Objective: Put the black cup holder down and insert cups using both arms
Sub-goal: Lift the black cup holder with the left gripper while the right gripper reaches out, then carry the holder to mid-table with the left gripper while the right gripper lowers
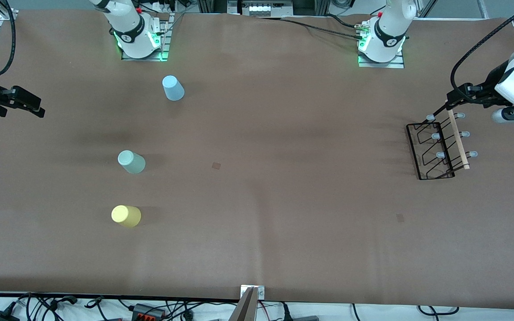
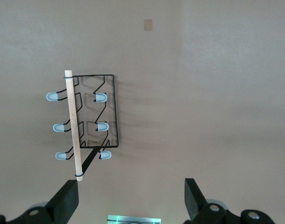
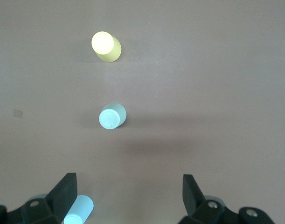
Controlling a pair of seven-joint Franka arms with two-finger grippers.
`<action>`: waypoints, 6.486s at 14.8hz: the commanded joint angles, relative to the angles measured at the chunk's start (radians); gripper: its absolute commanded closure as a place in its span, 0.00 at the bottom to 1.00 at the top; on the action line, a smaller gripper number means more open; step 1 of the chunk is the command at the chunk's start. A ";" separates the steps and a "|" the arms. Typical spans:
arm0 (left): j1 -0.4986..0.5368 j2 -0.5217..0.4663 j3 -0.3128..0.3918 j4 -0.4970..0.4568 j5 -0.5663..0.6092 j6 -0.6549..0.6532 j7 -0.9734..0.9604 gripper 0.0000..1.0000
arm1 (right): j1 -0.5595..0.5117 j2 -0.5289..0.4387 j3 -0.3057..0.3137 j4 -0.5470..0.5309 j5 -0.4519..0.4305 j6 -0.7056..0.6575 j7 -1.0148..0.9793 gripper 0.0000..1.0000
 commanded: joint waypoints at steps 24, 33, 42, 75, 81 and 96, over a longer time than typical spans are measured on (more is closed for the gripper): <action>0.289 0.019 0.002 -0.559 0.039 0.608 0.409 0.00 | 0.033 0.126 0.006 -0.011 -0.005 0.024 -0.009 0.00; 0.292 0.062 0.002 -0.567 0.039 0.639 0.405 0.34 | 0.055 0.155 0.008 -0.008 0.039 0.033 0.005 0.00; 0.292 0.073 0.002 -0.566 0.039 0.639 0.409 0.89 | 0.058 0.173 0.006 -0.055 0.044 0.101 0.003 0.00; -0.089 0.459 -0.631 0.005 -0.145 0.398 -0.664 0.99 | 0.142 0.419 0.006 -0.071 -0.019 0.294 0.025 0.00; -0.178 0.484 -0.630 0.007 -0.122 0.498 -0.724 0.99 | 0.149 0.451 0.006 -0.082 -0.018 0.316 0.066 0.00; -0.257 0.568 -0.627 0.000 -0.021 0.638 -0.816 0.99 | 0.152 0.468 0.005 -0.209 -0.018 0.427 0.200 0.00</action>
